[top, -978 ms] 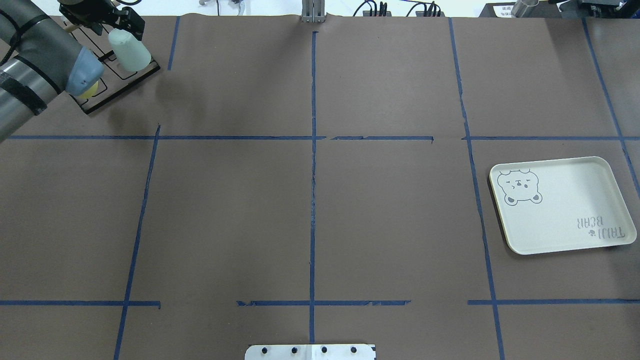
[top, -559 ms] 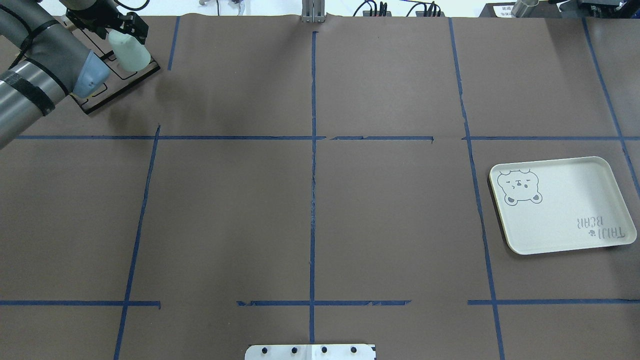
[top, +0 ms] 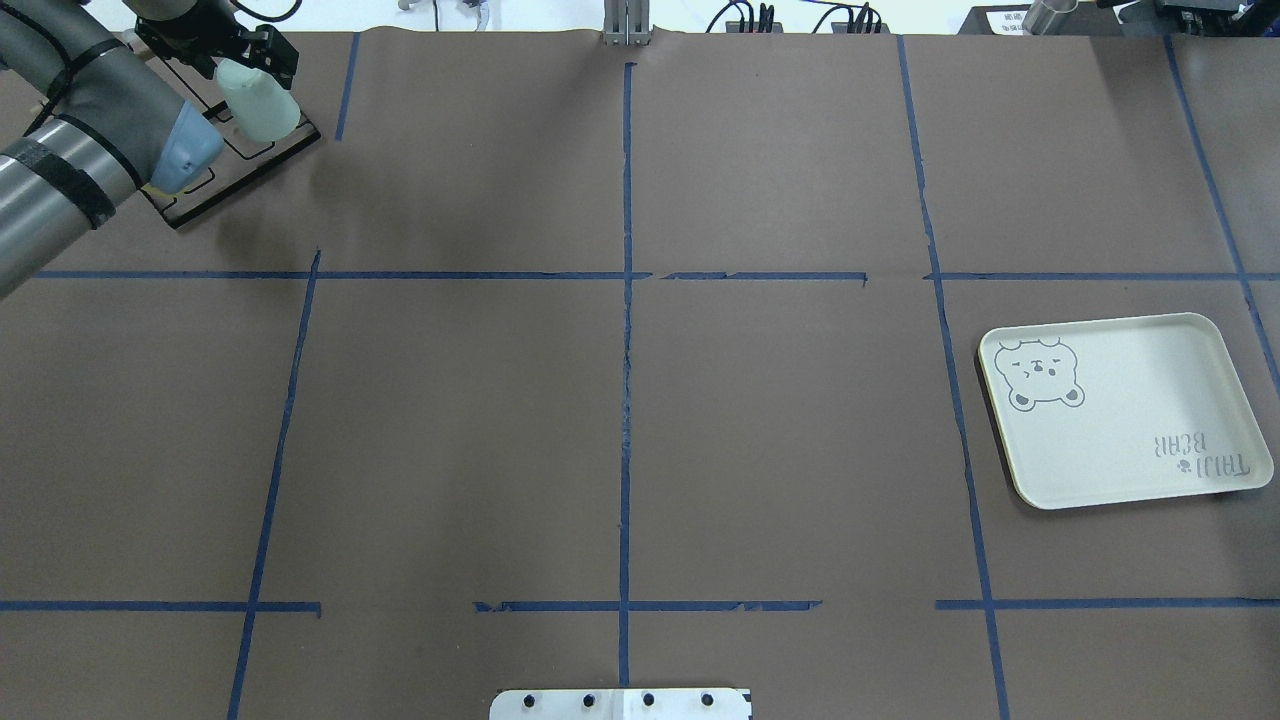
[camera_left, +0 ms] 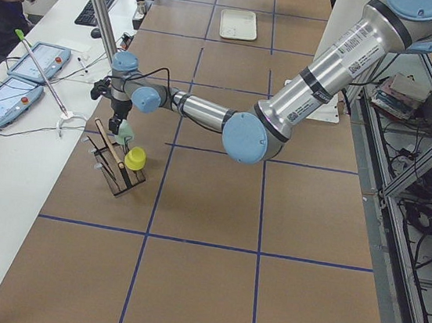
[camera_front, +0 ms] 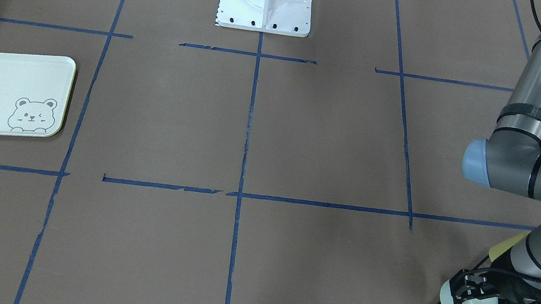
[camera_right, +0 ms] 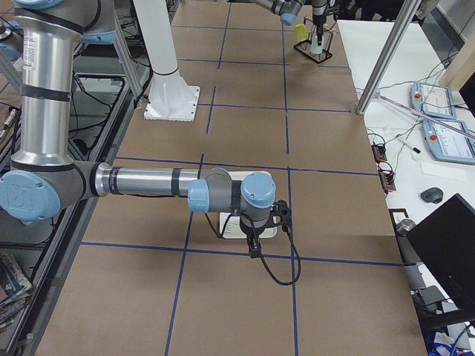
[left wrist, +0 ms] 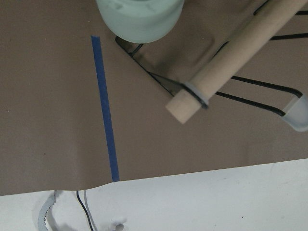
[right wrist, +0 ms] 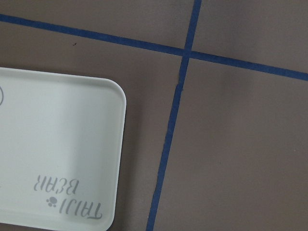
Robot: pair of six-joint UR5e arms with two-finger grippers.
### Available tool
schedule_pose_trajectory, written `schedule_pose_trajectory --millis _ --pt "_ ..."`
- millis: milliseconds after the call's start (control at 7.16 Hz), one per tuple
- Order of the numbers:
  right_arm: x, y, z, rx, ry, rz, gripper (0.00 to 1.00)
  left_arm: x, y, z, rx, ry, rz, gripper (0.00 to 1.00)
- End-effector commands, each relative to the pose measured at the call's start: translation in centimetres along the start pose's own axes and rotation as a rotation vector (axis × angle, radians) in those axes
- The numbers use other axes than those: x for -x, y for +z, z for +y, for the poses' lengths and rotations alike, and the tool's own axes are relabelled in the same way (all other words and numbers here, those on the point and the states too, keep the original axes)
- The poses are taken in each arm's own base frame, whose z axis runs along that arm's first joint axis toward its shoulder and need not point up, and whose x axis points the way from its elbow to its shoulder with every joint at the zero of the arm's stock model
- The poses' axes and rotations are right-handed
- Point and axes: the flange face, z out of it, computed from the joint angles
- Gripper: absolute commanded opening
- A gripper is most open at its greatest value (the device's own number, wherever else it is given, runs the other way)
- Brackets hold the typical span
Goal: Left arm grabs green cup and hands to right arm on tray
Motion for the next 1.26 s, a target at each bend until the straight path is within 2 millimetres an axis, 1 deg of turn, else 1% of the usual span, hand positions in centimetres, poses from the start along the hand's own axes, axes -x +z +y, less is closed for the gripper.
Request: schedule_pose_trajectory --millis 0,140,279,419,559,699,838,978,1118 --pt "0.1 0.0 0.0 -0.001 -0.001 -0.001 1.0 0.0 -0.7 -0.3 -0.008 -0.006 0.006 0.16" --pt "0.1 0.0 0.0 -0.001 -0.001 -0.001 1.0 -0.5 -2.7 -0.6 -0.035 -0.001 0.021 0.16" --pt "0.0 0.0 0.1 0.0 -0.001 -0.001 1.0 -0.1 -5.7 -1.3 -0.064 -0.01 0.026 0.16" --pt "0.0 0.0 0.1 0.0 -0.001 -0.001 1.0 0.4 -7.9 0.3 -0.085 -0.005 0.034 0.16" --pt "0.1 -0.1 0.1 -0.002 -0.004 0.001 1.0 1.2 -11.2 1.2 -0.125 -0.006 0.044 0.16" --pt "0.5 -0.5 -0.1 -0.012 -0.015 0.002 1.0 0.5 -15.2 1.3 -0.161 -0.004 0.055 0.16" --pt "1.5 -1.6 -0.5 -0.033 -0.044 0.007 1.0 -0.4 -19.1 1.9 -0.178 -0.014 0.057 0.16" --pt "2.4 -2.5 -0.8 -0.053 -0.055 0.011 1.0 0.1 -19.3 3.4 -0.178 -0.1 0.069 0.16" --pt "2.9 -2.8 -0.9 -0.069 -0.068 -0.007 1.0 0.2 -17.6 5.7 -0.184 -0.147 0.107 0.16"
